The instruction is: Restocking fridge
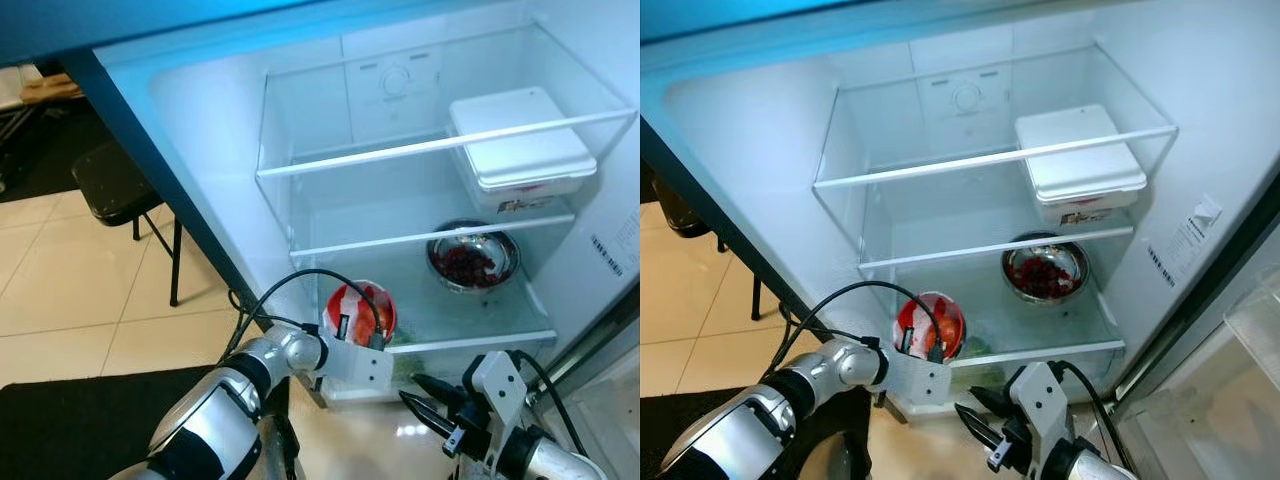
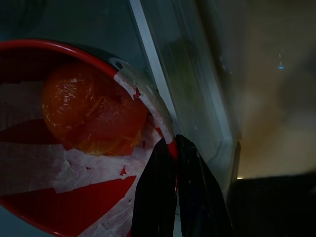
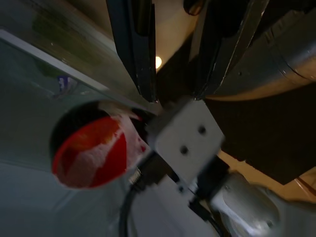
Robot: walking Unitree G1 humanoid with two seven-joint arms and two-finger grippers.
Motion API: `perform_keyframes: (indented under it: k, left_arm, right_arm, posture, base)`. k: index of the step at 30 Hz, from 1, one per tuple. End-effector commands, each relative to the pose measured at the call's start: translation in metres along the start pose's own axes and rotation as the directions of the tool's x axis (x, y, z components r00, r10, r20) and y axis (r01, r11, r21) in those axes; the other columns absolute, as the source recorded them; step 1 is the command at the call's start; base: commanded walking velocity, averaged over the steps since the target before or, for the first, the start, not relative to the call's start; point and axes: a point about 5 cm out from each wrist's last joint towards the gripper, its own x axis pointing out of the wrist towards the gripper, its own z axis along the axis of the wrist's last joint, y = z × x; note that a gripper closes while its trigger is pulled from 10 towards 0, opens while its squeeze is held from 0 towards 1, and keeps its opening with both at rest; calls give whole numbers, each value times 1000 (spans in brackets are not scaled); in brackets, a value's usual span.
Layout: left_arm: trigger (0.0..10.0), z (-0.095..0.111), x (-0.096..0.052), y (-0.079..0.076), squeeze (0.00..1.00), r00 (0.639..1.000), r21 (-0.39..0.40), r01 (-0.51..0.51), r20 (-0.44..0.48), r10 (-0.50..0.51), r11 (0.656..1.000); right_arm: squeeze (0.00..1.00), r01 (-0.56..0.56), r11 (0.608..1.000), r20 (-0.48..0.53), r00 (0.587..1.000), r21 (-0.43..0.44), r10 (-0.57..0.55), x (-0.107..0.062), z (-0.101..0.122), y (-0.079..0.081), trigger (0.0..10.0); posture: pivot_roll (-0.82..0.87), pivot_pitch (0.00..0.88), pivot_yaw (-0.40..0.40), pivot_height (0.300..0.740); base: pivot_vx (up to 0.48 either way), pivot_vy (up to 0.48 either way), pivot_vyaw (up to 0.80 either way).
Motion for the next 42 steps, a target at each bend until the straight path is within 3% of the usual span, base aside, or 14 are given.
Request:
perform_keyframes:
  k: [1, 27, 34, 42]
  left_arm:
    - [10000, 4, 3, 3, 0, 1000, 29, -16, -11, 16, 999]
    - [10000, 16, 10, 16, 0, 991, 89, -119, -50, 124, 989]
    - [10000, 13, 7, 25, 0, 984, 138, -150, -74, 161, 979]
    - [10000, 7, 1, 39, 0, 969, 142, -206, -106, 222, 968]
  right_arm:
    - [0, -17, 1000, -2, 1000, 25, 17, 2, 3, 9, 10000]
    - [0, -40, 997, -17, 999, 73, 41, -6, 21, 50, 10000]
    - [0, -53, 996, -11, 998, 76, 54, -12, 30, 59, 10000]
    - [0, -63, 995, -18, 998, 74, 64, -14, 34, 63, 10000]
  posture:
    - [-150, 250, 149, 359]
    - [-203, 358, 172, 359]
    - [-215, 387, 166, 359]
    - [-217, 403, 167, 359]
  base:
    - [0, 0, 0]
    - [0, 0, 0]
    - [0, 0, 0]
    - [0, 0, 0]
